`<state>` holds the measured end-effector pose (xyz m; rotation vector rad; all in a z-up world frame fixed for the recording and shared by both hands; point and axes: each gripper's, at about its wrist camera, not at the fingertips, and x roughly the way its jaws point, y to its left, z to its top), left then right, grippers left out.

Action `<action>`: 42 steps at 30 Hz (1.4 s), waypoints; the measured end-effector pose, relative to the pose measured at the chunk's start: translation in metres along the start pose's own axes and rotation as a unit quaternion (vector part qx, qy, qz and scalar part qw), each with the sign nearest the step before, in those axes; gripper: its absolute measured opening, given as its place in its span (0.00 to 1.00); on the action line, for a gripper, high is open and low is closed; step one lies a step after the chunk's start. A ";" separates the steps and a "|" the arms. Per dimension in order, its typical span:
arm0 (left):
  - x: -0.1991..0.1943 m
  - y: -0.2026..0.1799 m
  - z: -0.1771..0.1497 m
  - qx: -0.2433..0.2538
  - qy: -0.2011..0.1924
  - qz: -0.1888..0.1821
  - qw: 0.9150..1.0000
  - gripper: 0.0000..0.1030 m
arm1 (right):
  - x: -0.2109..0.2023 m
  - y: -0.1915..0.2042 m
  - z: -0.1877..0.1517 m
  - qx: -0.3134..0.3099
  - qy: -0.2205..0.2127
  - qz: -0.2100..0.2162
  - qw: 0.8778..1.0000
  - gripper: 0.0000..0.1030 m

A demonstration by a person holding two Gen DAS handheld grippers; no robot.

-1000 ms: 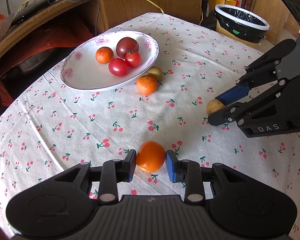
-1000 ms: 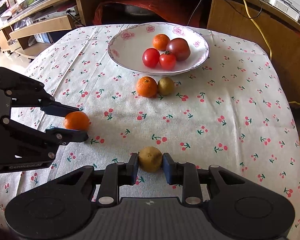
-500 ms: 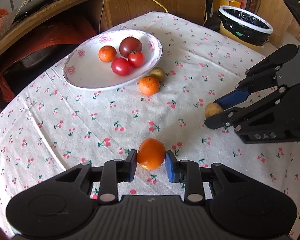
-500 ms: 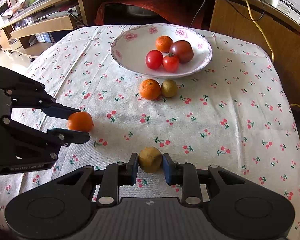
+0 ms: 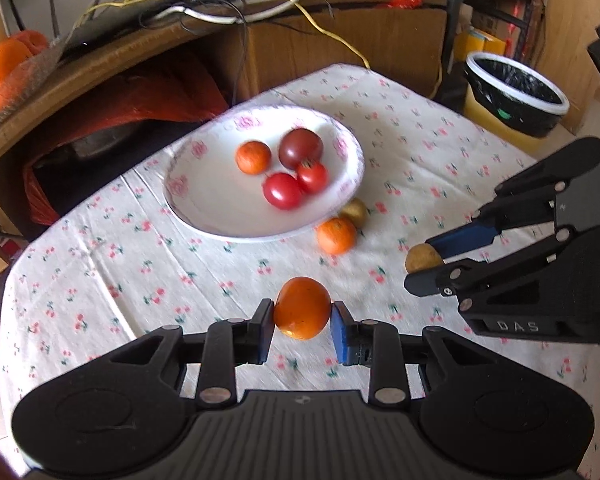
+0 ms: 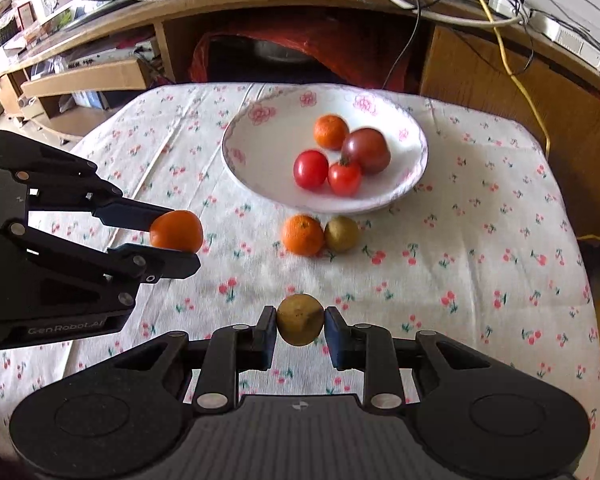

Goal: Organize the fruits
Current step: 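Carry the orange and kiwi away from the bowl with both tools, then carry the orange and brown kiwi over the white bowl with both tools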

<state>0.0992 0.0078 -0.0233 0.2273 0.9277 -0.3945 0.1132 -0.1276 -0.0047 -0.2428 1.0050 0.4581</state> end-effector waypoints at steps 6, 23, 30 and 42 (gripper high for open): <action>0.002 0.005 0.013 -0.005 -0.010 0.011 1.000 0.38 | -0.001 -0.005 0.016 0.003 -0.014 -0.008 1.000 0.22; 0.010 0.012 0.043 -0.015 -0.029 0.027 0.999 0.38 | 0.000 -0.012 0.043 0.013 -0.044 -0.015 0.999 0.22; 0.014 0.020 0.052 -0.024 -0.035 0.035 0.998 0.37 | 0.003 -0.014 0.054 0.013 -0.052 -0.022 0.998 0.22; 0.043 0.034 0.062 -0.041 -0.020 0.049 0.998 0.37 | 0.024 -0.023 0.072 0.031 -0.058 -0.022 0.998 0.23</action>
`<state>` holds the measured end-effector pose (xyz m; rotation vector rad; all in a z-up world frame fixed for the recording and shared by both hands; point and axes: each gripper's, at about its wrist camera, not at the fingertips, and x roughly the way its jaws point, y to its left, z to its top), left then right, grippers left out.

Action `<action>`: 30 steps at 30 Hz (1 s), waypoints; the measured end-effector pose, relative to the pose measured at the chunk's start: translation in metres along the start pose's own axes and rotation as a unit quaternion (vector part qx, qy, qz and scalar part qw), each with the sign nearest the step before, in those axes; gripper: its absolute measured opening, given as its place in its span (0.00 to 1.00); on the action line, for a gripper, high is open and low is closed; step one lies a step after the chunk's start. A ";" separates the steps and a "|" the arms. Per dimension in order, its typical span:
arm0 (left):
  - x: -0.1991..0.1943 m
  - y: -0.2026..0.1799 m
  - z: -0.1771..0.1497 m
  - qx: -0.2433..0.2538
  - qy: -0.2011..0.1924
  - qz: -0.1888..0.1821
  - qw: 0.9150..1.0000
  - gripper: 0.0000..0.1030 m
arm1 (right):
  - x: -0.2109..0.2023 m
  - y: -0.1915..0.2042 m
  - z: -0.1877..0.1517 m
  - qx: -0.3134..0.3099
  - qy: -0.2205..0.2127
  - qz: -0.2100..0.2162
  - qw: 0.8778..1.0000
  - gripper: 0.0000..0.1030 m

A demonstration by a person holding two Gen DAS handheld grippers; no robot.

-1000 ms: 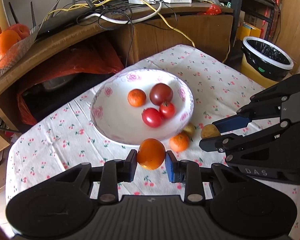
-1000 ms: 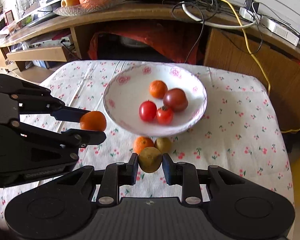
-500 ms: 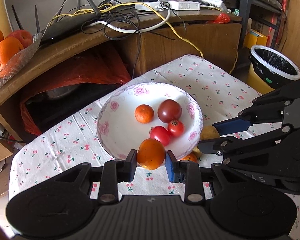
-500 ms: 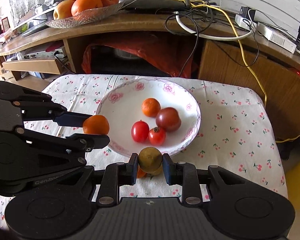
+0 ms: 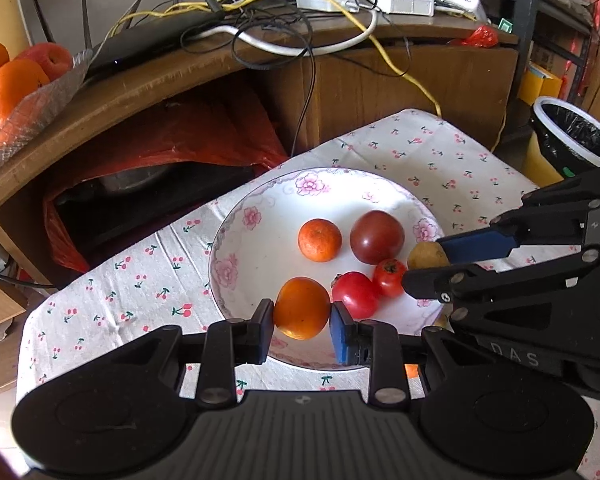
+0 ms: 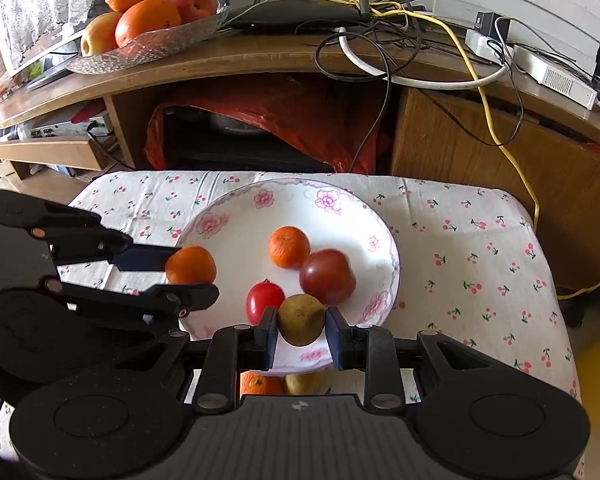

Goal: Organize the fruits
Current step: 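Carry the orange and brown kiwi over the white bowl with both tools, then open the left tool to drop the orange while the right tool drops the kiwi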

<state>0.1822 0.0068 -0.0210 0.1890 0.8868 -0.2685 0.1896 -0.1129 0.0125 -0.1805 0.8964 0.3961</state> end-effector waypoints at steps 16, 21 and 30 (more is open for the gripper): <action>0.021 0.008 0.001 -0.016 0.011 0.007 1.000 0.37 | 0.021 -0.004 0.005 0.000 0.001 -0.002 1.000 0.23; 0.026 0.010 0.001 -0.020 0.014 0.009 1.000 0.37 | 0.028 -0.004 0.006 -0.002 0.003 -0.002 1.000 0.23; 0.033 0.016 0.004 -0.033 0.012 0.012 0.999 0.37 | 0.031 -0.005 0.013 0.001 -0.013 0.011 1.000 0.24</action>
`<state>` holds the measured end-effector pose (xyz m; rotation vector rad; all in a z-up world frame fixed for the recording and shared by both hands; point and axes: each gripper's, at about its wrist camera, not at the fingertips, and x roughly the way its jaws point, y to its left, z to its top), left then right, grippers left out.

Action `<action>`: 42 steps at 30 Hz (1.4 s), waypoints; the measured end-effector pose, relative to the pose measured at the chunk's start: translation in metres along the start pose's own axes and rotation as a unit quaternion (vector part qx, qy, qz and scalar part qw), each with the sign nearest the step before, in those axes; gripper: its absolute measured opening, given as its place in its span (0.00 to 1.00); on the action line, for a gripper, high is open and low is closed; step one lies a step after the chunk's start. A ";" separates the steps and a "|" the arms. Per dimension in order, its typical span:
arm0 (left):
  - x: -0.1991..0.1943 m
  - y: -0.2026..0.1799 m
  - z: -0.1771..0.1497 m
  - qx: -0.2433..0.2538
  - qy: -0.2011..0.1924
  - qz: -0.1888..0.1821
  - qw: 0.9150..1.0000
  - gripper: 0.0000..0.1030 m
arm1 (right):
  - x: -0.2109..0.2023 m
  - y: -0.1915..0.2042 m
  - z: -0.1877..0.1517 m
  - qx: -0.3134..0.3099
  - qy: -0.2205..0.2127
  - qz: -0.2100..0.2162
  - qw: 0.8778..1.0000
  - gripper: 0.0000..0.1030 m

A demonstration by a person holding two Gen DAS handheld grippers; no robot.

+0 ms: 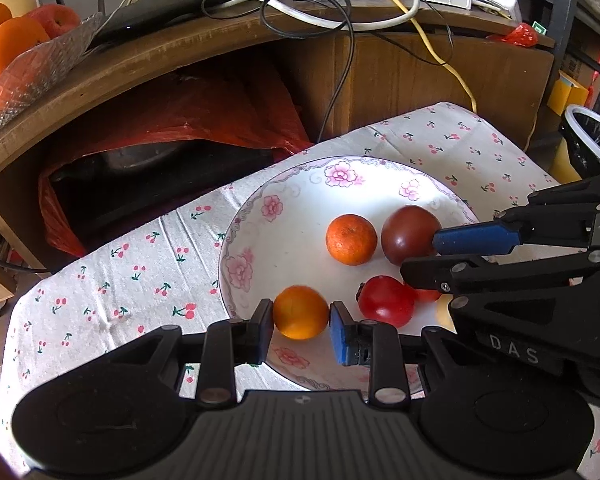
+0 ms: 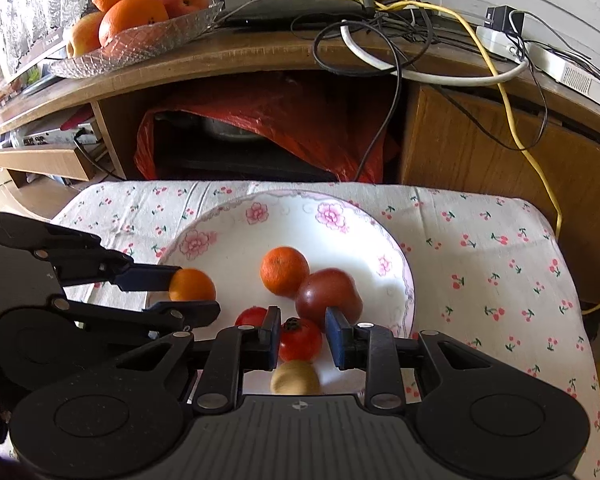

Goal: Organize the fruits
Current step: 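Open the left tool to drop the orange while the right tool drops the kiwi, then move both open tools back from the bowl toward the loose fruit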

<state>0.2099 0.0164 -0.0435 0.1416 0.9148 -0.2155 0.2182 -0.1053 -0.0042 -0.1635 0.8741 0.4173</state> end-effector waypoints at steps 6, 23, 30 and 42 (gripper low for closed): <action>-0.001 0.003 0.002 -0.007 -0.007 0.003 1.000 0.36 | 0.002 -0.001 0.005 0.002 -0.007 0.004 1.000 0.25; -0.011 0.003 0.002 -0.009 -0.022 0.005 1.000 0.37 | -0.004 -0.005 0.009 0.025 -0.026 0.012 0.999 0.34; -0.016 0.000 0.002 -0.002 -0.029 0.003 1.000 0.37 | -0.010 -0.008 0.012 0.034 -0.036 0.018 0.999 0.35; -0.031 -0.008 -0.005 0.016 -0.033 -0.011 0.999 0.38 | -0.022 -0.014 -0.004 0.033 -0.030 0.003 0.999 0.35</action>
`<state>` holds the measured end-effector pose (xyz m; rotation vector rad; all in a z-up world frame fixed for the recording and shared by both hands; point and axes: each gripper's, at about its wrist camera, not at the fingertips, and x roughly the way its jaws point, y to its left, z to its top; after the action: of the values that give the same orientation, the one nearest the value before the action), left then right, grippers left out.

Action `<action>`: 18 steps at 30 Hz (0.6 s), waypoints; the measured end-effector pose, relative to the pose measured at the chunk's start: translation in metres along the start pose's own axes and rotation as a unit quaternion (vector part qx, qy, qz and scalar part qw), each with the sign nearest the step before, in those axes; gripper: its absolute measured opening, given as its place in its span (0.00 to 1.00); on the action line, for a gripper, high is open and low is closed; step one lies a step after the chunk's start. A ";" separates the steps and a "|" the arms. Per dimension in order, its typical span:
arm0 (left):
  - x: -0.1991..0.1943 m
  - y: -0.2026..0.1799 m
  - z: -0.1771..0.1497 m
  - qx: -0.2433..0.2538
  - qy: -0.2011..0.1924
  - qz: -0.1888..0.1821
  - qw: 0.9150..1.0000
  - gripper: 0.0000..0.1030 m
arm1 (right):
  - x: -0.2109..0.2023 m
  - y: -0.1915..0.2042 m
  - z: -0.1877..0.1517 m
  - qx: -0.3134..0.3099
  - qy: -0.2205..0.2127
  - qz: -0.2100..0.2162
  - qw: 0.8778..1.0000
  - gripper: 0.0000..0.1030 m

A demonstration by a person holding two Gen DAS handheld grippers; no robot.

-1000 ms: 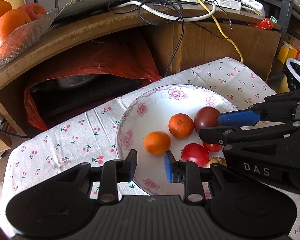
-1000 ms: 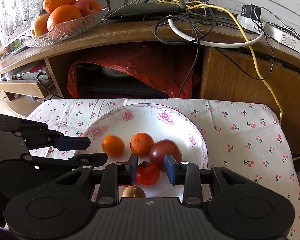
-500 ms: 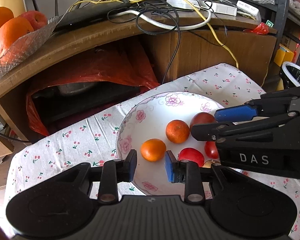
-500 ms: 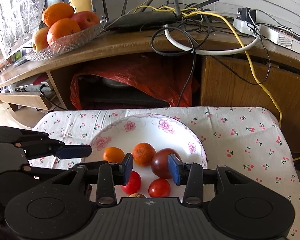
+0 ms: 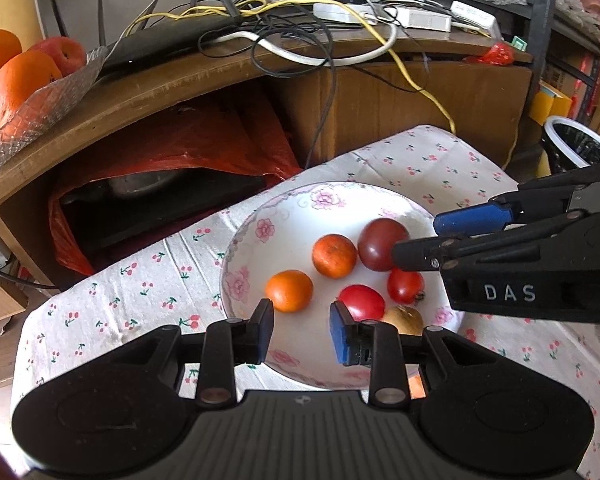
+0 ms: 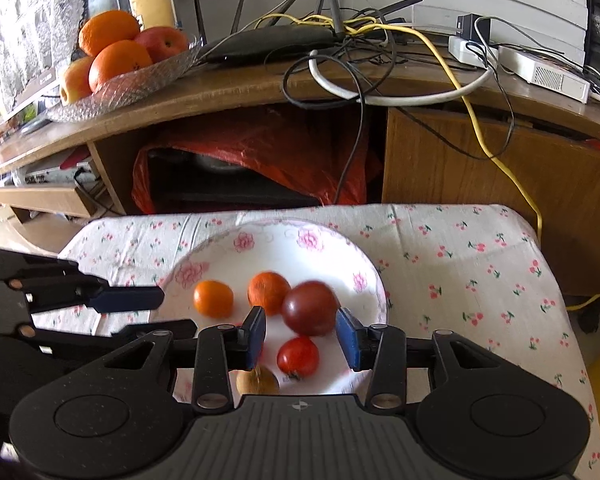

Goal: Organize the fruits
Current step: 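Move both open tools back from the bowl toward the loose fruit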

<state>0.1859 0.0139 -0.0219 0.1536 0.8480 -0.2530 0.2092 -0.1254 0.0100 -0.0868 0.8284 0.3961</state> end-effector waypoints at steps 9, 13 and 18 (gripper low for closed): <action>-0.017 -0.012 -0.008 0.010 -0.002 -0.026 1.000 0.38 | -0.018 0.000 -0.018 -0.021 0.008 -0.007 1.000 0.35; -0.022 -0.021 -0.014 0.025 -0.001 -0.035 0.999 0.38 | -0.026 0.002 -0.025 -0.038 0.008 -0.015 0.999 0.35; -0.027 -0.028 -0.022 0.035 0.006 -0.044 0.998 0.38 | -0.030 -0.002 -0.033 -0.043 0.014 -0.020 0.999 0.35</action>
<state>0.1450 -0.0036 -0.0168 0.1827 0.8596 -0.3650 0.1689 -0.1441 0.0096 -0.1884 0.8368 0.3941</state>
